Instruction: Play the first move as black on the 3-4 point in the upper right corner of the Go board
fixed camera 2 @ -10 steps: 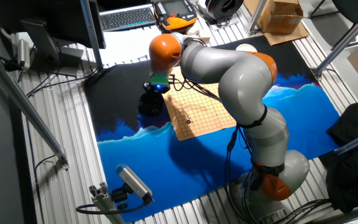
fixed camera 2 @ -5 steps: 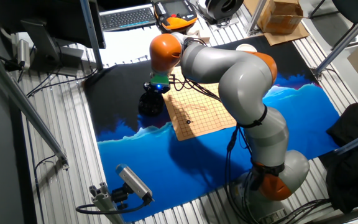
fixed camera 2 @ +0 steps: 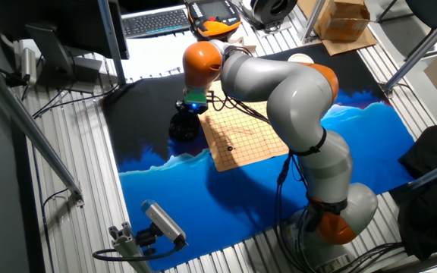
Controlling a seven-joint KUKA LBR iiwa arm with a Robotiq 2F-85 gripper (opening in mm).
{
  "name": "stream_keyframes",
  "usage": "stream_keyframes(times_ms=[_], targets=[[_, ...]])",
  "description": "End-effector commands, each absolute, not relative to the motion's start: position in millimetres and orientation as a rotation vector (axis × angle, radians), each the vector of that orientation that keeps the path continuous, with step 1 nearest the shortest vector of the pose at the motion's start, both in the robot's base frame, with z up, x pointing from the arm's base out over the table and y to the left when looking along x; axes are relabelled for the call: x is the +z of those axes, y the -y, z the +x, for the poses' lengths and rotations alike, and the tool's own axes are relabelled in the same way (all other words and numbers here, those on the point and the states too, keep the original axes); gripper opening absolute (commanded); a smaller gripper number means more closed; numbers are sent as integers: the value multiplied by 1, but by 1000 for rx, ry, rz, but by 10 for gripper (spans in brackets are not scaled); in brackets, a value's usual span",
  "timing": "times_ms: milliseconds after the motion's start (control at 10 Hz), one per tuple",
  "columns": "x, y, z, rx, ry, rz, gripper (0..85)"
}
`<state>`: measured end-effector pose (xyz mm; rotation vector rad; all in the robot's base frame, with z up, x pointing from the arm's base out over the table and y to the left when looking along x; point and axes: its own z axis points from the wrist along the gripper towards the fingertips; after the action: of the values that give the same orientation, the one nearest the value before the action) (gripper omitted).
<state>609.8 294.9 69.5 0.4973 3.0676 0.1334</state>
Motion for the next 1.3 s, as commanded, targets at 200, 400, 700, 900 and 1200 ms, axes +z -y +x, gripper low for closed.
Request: stream_keyframes(times_ms=[200,400,700,900,1200], targets=[[68,-295,608,138,-3068,494,340],[68,-296,607,138,-3068,494,340],[68,-296,608,138,-3069,492,340],[68,-296,608,136,-3070,480,170],[68,-295,607,144,-3073,466,170]])
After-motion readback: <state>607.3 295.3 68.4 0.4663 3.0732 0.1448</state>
